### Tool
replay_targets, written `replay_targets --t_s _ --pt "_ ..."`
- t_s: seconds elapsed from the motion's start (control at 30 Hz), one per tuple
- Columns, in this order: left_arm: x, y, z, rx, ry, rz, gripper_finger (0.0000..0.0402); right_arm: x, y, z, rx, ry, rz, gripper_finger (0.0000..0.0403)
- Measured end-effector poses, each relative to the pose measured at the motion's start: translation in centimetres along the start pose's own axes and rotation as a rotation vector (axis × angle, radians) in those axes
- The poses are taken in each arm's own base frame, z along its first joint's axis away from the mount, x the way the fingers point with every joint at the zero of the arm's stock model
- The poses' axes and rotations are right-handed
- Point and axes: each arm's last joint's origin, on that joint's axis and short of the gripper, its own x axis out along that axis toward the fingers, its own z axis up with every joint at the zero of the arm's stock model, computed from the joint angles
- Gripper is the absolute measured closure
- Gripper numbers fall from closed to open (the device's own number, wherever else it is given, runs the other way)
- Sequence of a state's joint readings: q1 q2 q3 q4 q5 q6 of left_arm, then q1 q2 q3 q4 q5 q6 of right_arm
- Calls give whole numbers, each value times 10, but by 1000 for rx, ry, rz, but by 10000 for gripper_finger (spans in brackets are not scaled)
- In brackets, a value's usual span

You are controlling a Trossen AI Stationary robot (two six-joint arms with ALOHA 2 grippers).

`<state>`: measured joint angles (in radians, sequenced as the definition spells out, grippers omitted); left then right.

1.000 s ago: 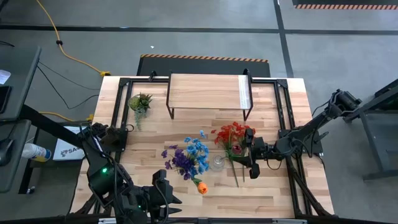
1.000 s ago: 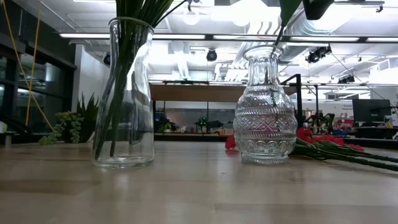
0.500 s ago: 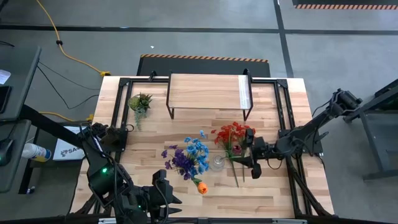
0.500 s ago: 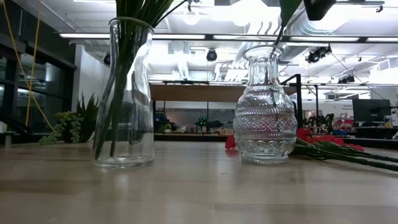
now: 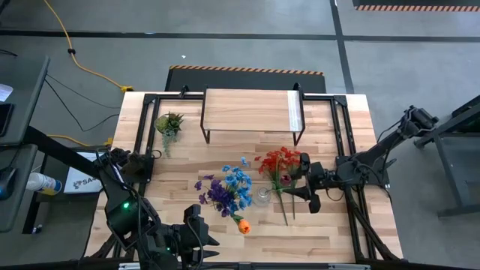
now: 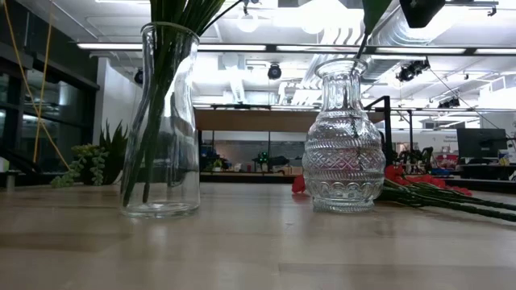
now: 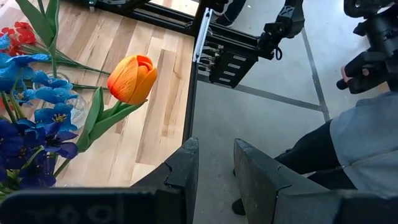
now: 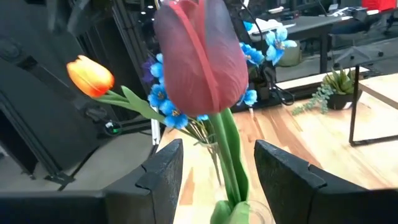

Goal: Pick and place flowers into a vace then onto a shelf
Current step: Put the orange flowers into the right transparent flower vase

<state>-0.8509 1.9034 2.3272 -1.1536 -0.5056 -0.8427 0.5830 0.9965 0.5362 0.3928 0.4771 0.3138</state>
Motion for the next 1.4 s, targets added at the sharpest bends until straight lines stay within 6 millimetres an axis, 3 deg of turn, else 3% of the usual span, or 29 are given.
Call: replay_targets --t_s 0.3,0.53,0.87,1.17,1.4 --pt "0 0 0 0 0 0 268 -13 -3 7 -8 33 51 213" --pt "0 0 0 0 0 0 268 -37 -11 13 46 120 132 213" --pt "0 0 0 0 0 0 268 -71 -27 5 348 372 129 213" --pt "0 0 0 0 -6 6 268 -76 -30 -10 733 612 21 213" --pt "0 0 0 0 -8 7 268 -76 -34 -14 858 616 -97 213"
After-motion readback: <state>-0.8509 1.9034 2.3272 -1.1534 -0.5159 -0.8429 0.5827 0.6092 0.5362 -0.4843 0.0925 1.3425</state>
